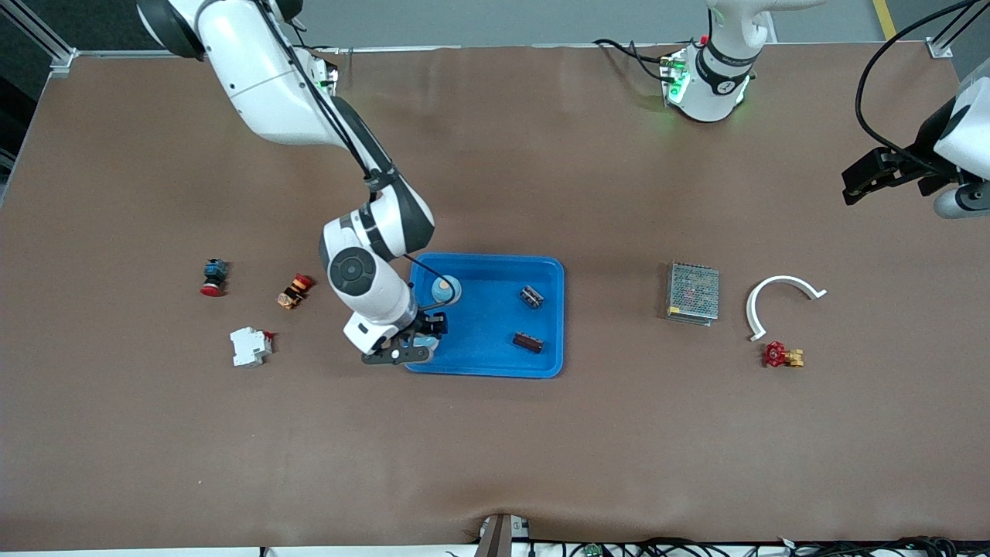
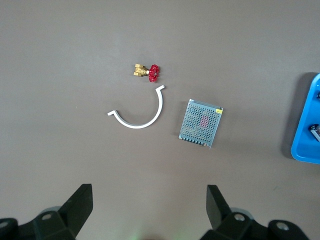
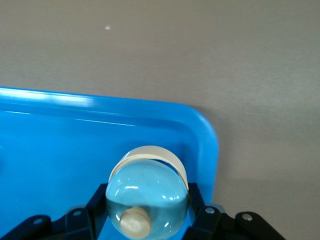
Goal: Place electrolytic capacitor and blue bell in tray
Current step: 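Carry the second bell into the tray and open the right gripper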
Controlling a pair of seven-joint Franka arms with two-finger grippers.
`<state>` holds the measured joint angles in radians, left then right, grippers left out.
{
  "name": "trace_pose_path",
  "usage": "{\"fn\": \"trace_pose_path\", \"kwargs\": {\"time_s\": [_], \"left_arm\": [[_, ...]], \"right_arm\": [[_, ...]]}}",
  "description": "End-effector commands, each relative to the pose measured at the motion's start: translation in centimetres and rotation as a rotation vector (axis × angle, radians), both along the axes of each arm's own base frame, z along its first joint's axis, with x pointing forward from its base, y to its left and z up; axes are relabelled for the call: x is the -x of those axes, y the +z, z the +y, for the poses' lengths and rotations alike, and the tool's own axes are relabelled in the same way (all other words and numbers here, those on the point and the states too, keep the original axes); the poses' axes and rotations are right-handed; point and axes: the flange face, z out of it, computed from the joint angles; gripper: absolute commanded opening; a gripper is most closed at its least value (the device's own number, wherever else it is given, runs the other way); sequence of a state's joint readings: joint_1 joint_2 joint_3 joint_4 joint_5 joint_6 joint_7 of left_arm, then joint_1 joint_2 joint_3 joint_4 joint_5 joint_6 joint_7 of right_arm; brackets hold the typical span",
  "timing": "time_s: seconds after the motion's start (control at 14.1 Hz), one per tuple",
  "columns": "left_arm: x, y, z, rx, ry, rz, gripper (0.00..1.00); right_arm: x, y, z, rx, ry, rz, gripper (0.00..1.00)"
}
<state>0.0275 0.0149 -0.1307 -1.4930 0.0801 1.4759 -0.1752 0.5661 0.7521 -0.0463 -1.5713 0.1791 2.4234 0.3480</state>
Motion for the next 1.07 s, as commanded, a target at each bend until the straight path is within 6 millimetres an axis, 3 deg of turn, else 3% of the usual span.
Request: {"fn": "trace_pose_path", "kwargs": {"time_s": [0.0, 0.5, 0.64, 0.99], "left_arm": [[0.8, 0.8, 0.1, 0.016, -0.028, -0.020, 1.00], [1.1, 1.3, 0.1, 0.014, -0.030, -0.030, 1.00], [1.0, 1.4, 0.1, 0.013, -0.030, -0.033, 1.00], [0.9, 1.3, 0.1, 0.013, -0.030, -0.037, 1.00]], "right_arm": [[0.3, -1.4, 1.4, -0.010, -0.019, 0.011, 0.44], [1.5, -1.5, 3.2, -0.008, 0.012, 0.013, 0.45], [1.6, -1.3, 3.3, -0.009, 0.015, 0.010, 1.00], [1.4, 0.3, 2.9, 0.001, 0.037, 0.016, 1.00]]}}
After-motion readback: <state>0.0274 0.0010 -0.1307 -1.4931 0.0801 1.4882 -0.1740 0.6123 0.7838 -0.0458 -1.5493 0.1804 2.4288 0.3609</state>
